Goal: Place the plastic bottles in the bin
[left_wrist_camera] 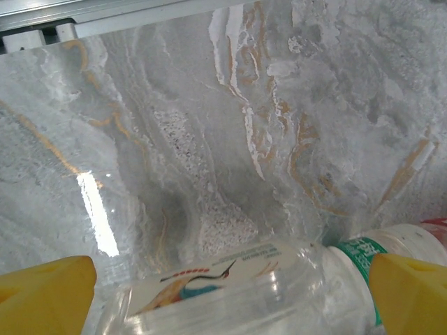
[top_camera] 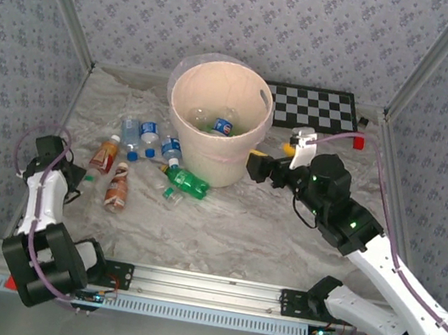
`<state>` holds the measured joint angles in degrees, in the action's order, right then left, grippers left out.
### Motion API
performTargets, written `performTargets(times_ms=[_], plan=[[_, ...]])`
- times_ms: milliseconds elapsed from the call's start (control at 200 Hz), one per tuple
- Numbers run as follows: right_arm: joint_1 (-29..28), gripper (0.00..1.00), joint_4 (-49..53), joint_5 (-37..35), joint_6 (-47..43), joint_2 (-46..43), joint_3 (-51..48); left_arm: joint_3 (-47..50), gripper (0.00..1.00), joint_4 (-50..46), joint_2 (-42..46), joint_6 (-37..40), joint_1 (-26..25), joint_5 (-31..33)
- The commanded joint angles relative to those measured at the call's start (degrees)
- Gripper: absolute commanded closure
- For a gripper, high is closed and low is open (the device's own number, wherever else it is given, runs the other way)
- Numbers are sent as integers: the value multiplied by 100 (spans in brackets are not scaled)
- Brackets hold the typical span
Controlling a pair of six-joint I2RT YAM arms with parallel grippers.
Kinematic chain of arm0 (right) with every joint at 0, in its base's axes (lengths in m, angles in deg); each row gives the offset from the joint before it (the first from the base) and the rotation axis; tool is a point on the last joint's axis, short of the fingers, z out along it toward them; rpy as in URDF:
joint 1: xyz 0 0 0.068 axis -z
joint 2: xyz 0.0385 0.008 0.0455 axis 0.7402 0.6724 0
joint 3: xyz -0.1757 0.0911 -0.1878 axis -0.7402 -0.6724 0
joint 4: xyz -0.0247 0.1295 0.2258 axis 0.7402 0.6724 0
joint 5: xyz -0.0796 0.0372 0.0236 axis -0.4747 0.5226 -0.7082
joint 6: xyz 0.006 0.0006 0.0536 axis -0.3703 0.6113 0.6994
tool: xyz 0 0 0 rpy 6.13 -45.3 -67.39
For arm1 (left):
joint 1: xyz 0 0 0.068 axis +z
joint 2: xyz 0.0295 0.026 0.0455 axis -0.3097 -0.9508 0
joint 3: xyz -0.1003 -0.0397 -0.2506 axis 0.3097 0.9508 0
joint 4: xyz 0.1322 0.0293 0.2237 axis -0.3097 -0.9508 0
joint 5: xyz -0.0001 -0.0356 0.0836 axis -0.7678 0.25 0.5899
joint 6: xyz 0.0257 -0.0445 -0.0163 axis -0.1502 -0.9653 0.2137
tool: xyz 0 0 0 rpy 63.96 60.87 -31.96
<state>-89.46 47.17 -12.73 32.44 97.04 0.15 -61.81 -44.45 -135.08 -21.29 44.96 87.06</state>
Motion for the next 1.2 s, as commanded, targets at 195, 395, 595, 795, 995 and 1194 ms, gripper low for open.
performTargets(times_ms=[195,395,595,795,995,1194], plan=[[161,0,-55,162,61,-206,-258,32,0,481,-311,224,33,-966],[317,0,-112,229,128,-340,-510,488,1,532,104,270,18,-1366],[544,0,-248,476,278,-439,-704,650,3,462,285,234,-205,-1457],[673,0,-284,583,350,-460,-750,589,3,442,215,304,-415,-1178],[748,0,-332,594,380,-460,-768,641,2,503,-13,349,-451,-1204],[802,0,-399,619,412,-427,-803,840,6,739,-143,269,-459,-1369]])
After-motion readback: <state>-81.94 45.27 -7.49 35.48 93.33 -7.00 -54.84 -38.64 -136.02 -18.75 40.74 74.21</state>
